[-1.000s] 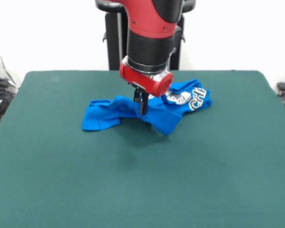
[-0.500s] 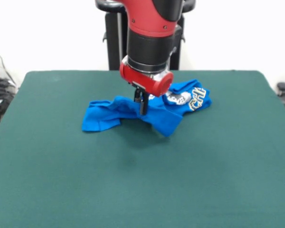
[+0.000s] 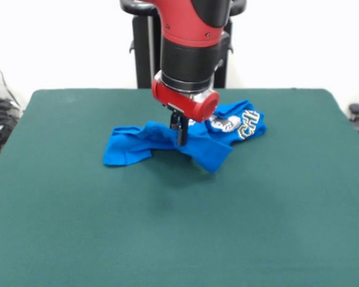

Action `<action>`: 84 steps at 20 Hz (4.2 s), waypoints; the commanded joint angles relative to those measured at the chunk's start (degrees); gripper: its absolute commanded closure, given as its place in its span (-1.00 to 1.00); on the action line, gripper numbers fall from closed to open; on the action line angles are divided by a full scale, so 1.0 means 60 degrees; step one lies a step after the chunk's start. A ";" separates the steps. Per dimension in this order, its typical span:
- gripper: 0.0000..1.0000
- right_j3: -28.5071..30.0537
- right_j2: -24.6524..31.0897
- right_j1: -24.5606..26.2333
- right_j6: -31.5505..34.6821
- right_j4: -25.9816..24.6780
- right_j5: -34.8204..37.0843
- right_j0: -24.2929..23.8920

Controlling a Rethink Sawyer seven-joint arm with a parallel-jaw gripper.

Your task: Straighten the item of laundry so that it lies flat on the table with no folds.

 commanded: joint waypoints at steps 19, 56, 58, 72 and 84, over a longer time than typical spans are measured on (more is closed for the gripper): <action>1.00 -0.1102 0.0066 0.0009 0.1944 0.0939 0.2278 0.0976; 1.00 -0.1786 -0.0166 0.0141 0.2108 0.1560 0.2984 0.1427; 1.00 -0.1820 -0.0171 0.0139 0.2159 0.1602 0.2984 0.1467; 1.00 -0.2420 -0.0310 0.0460 0.1904 0.1480 0.2878 0.1780; 1.00 -0.2417 -0.0311 0.0526 0.2074 0.1615 0.2719 0.1915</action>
